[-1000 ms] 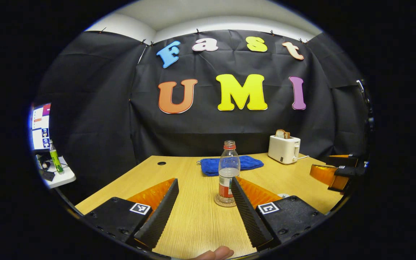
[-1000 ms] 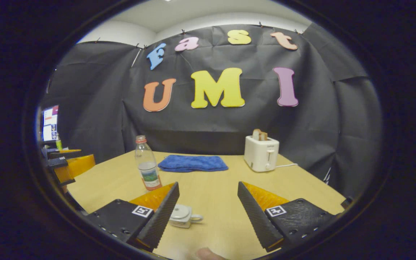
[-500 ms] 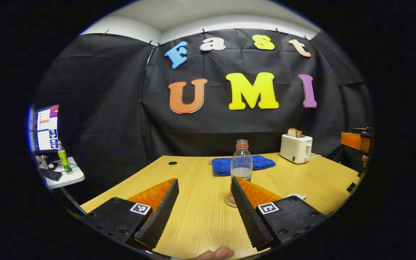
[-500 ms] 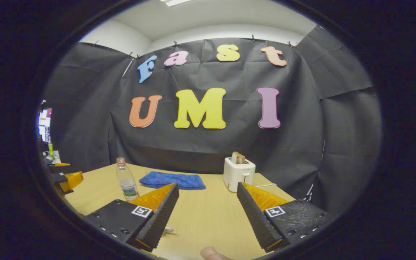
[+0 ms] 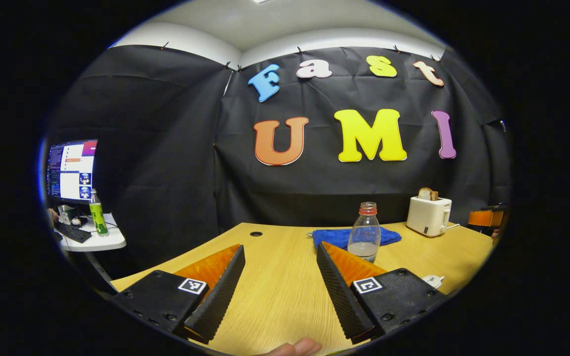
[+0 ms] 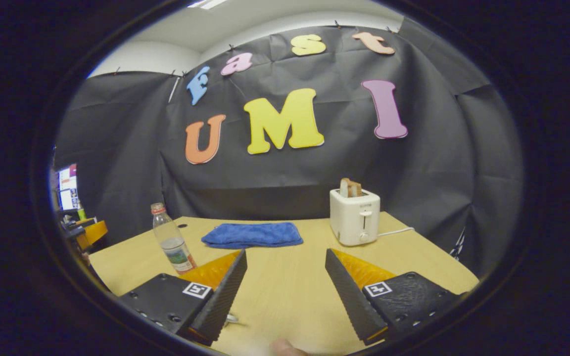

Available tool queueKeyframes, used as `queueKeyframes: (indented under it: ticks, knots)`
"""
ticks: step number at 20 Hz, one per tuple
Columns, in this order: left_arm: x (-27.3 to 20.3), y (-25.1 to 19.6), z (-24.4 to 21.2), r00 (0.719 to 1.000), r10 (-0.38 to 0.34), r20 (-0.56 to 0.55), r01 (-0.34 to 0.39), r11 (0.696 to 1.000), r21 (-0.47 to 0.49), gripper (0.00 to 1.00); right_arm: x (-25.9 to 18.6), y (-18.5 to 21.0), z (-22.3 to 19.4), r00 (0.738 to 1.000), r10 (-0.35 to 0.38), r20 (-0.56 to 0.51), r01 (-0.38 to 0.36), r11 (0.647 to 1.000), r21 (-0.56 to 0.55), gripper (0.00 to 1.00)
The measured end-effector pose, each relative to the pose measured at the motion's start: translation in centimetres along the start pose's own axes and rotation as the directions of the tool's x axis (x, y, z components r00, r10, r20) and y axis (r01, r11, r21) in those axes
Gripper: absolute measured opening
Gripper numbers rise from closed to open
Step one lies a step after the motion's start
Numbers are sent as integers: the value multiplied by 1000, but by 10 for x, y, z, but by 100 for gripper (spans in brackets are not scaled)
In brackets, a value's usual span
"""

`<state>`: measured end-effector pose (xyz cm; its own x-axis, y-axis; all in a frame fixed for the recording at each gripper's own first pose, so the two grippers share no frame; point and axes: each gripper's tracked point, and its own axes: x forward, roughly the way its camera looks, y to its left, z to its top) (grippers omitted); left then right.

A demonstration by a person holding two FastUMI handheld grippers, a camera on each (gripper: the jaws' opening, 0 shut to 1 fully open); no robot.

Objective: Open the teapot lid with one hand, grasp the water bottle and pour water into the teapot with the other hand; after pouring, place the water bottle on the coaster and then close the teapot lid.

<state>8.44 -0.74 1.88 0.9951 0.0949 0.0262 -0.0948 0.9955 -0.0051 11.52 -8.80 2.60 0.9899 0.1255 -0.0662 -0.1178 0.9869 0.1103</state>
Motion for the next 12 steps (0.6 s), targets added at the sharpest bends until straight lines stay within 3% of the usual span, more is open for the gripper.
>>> queueKeyframes:
  ticks: [4, 10, 12]
  knots:
    - [5, -6, -2, 999, -30, -16, 30, 998, 59, 92, -17, -2, 17, 996, -77, 41, 77, 997, 19, 96]
    - [-13, -30, -4, 997, -77, -33, 80, 991, 105, 91, -53, 12, 20, 992, -97, 82, 99, 995, -19, 92]
    - [-19, -38, -7, 995, -87, -51, 92, 990, 108, 91, -63, 10, 22, 990, -110, 93, 114, 993, -42, 96]
